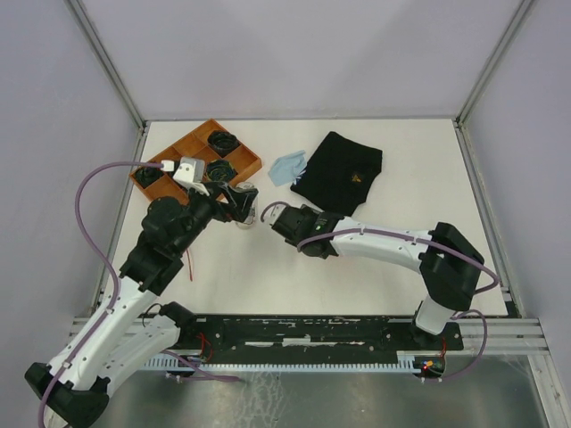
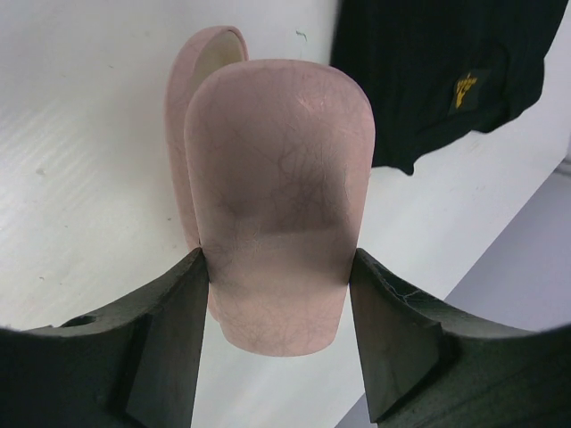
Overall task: Organize the sunglasses
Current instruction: Place the sunglasses case at the center of the board.
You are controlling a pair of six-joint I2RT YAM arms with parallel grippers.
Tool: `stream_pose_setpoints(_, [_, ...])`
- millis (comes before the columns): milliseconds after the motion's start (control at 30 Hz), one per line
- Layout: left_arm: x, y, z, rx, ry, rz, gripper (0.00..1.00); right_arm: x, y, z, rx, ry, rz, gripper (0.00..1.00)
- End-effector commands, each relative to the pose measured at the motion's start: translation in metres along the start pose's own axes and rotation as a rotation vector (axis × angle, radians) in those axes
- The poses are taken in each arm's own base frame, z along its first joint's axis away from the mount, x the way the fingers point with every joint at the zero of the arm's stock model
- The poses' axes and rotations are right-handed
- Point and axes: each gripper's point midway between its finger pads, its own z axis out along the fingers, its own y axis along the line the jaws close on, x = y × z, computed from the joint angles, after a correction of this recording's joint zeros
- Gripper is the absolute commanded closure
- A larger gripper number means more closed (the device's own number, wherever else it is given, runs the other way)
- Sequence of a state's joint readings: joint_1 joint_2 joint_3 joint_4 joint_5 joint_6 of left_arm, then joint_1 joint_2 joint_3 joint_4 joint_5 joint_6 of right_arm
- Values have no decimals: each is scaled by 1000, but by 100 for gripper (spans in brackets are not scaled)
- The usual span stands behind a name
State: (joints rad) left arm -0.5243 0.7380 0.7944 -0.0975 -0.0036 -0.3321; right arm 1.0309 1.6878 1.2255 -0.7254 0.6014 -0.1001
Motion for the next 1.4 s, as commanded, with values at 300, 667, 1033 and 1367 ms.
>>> stream_pose_setpoints(300, [-22, 7, -11, -35, -98, 54, 1, -34, 26, 7, 91, -147, -165, 58])
stream_pose_setpoints(667, [-22, 5, -10, -30, -94, 54, 1, -28, 54, 11, 31, -134, -250, 36])
stream_pose_setpoints(1033, [-21, 5, -8, -28, -90, 54, 1, -29, 65, -4, -11, -178, -244, 15])
stream_pose_setpoints(1367, [-20, 4, -7, -24, -84, 49, 1, -35, 80, -39, -198, -294, -174, 12])
